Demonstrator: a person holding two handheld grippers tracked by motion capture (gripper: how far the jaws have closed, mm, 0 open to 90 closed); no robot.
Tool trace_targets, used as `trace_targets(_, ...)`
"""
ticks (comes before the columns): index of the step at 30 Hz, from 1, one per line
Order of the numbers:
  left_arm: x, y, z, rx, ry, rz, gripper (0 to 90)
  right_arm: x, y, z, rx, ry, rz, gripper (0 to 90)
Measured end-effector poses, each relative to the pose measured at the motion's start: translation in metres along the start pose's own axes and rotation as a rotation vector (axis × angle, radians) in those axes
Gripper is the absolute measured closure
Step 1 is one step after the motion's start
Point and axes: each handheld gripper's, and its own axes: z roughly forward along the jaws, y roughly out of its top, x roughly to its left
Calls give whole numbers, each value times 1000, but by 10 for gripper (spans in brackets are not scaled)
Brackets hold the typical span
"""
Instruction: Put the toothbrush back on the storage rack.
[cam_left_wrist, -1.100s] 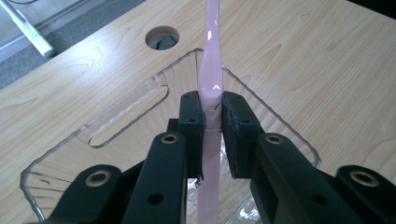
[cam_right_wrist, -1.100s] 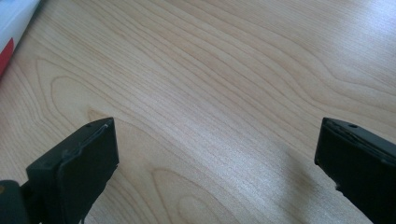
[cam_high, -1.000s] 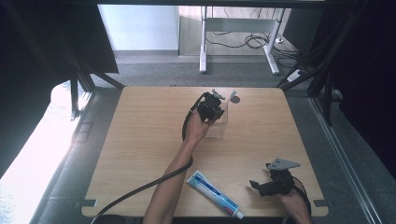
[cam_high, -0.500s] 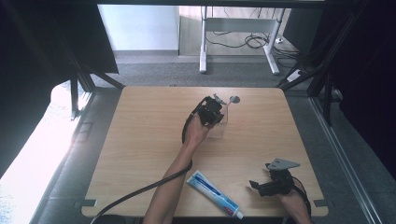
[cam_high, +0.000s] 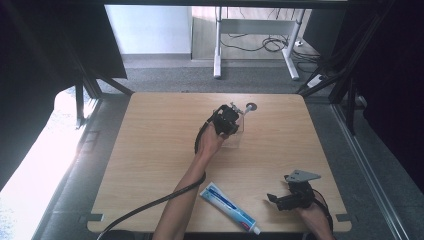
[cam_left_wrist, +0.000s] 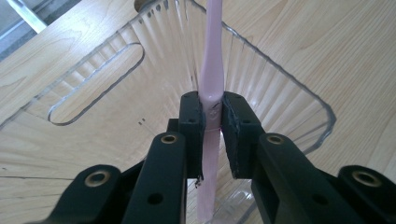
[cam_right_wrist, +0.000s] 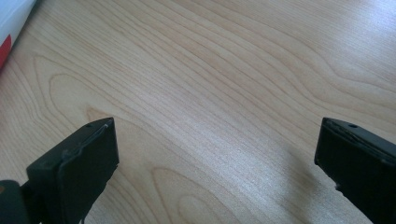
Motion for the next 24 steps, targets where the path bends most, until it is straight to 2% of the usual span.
trace_targets(1,0,0,0,3,6,5,820,0,0,0,1,1,0,0)
trace_targets(9,0,0,0,8,2,4,822,0,0,0,1,-1,-2,0)
trace_targets(21,2,4,-11,-34,0,-6,633,0,0,-1,-4,-2,-2,0)
trace_targets(24,2,5,-15,-44,-11,-17,597,0,0,-1,-4,-4,-6,0)
